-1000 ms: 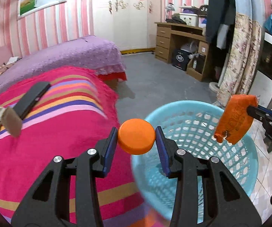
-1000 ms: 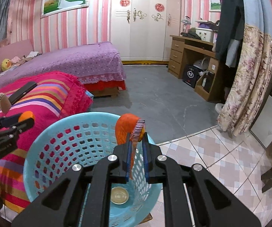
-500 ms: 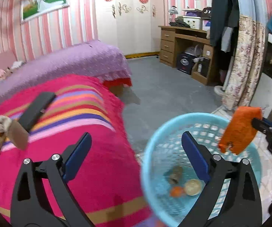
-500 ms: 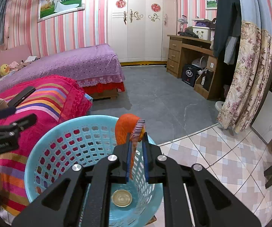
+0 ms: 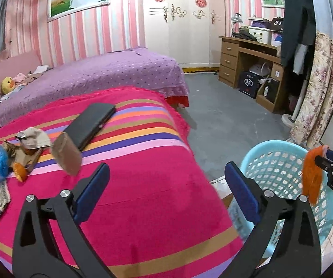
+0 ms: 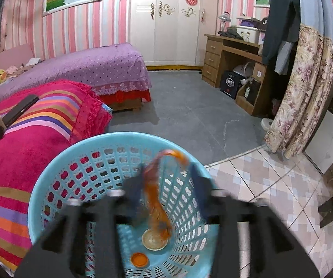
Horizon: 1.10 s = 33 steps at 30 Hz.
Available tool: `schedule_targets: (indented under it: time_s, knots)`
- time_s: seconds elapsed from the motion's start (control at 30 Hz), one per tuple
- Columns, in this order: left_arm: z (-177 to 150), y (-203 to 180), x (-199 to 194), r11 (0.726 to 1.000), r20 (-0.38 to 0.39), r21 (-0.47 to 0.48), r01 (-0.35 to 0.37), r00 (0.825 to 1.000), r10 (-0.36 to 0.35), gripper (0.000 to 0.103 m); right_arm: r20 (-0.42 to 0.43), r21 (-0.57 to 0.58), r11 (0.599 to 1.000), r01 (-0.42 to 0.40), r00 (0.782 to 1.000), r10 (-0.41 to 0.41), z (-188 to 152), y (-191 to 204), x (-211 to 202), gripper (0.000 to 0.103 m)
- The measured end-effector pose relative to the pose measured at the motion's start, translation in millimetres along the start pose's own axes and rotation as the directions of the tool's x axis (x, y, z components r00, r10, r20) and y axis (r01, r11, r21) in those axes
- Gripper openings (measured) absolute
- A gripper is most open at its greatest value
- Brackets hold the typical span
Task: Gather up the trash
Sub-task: 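Carry cap and orange bag over the basket and open both tools, then move the left tool to the patterned snack wrapper and grasp it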
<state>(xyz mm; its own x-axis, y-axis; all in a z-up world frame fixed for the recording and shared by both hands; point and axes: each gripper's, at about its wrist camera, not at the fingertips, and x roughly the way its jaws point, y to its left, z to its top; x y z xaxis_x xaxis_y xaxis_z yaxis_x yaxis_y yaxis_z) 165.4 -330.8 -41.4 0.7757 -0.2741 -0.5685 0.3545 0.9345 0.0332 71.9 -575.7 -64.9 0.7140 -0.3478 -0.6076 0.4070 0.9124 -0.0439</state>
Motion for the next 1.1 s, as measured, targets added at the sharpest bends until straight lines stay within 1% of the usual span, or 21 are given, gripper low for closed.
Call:
schedule_targets:
  time_s: [0.07, 0.1, 0.13, 0.2, 0.3, 0.47, 0.53, 0.73, 0.8, 0.93, 1.03, 1.1]
  knots:
    - [-1.3, 10.0, -5.0, 1.0, 0.002, -0.001, -0.013, 1.0, 0.013, 0.096, -0.006, 0.012, 1.0, 0.01, 1.0, -0.01, 0.8, 1.6, -0.8, 0.055]
    - [-3.0, 12.8, -7.1, 1.0, 0.003, -0.001, -0.018, 1.0, 0.018, 0.096, 0.001, 0.021, 1.0, 0.013, 1.0, -0.013, 1.2, 2.8, -3.1, 0.064]
    - [-3.7, 19.5, -11.0, 1.0, 0.004, -0.002, -0.025, 1.0, 0.025, 0.096, 0.012, 0.029, 1.0, 0.011, 1.0, -0.011, 2.0, 4.3, -5.7, 0.07]
    - [-5.2, 30.4, -16.6, 0.999, 0.006, -0.012, -0.033, 0.999, 0.033, 0.096, 0.042, 0.036, 0.999, 0.037, 0.998, -0.038, 5.1, 11.8, -14.3, 0.087]
    - [-6.9, 54.2, -29.0, 0.998, 0.003, -0.04, -0.039, 0.999, 0.039, 0.097, 0.068, 0.026, 0.999, 0.043, 0.997, -0.045, 9.9, 25.9, -22.2, 0.095]
    - [-10.6, 90.5, -48.3, 0.995, 0.011, -0.05, -0.085, 0.996, 0.085, 0.097, 0.086, -0.004, 1.0, 0.003, 0.996, -0.003, 16.7, 61.3, -32.3, 0.097]
    - [-12.2, 108.1, -56.3, 0.993, 0.013, -0.053, -0.104, 0.994, 0.105, 0.097, 0.097, -0.02, 0.999, -0.036, 0.995, 0.037, 20.1, 81.7, -37.8, 0.097]
    - [-21.1, 171.8, -78.5, 0.982, -0.002, -0.055, -0.183, 0.983, 0.183, 0.097, 0.115, -0.093, 0.991, -0.096, 0.988, 0.106, 25.5, 142.8, -48.5, 0.098]
    - [-25.8, 197.3, -83.2, 0.978, -0.015, -0.07, -0.196, 0.981, 0.196, 0.097, 0.111, -0.126, 0.984, -0.127, 0.984, 0.142, 25.8, 167.1, -50.3, 0.098]
    - [-38.1, 247.9, -90.5, 0.96, -0.029, -0.098, -0.261, 0.965, 0.26, 0.097, 0.106, -0.192, 0.965, -0.177, 0.974, 0.199, 22.0, 213.0, -55.0, 0.098]
    - [-47.0, 277.8, -89.3, 0.952, -0.049, -0.134, -0.274, 0.962, 0.269, 0.097, 0.097, -0.23, 0.952, -0.201, 0.969, 0.228, 18.2, 241.7, -57.3, 0.098]
    - [-55.5, 297.8, -84.5, 0.945, -0.07, -0.145, -0.293, 0.956, 0.285, 0.097, 0.089, -0.248, 0.944, -0.219, 0.965, 0.247, 14.7, 256.7, -58.9, 0.098]
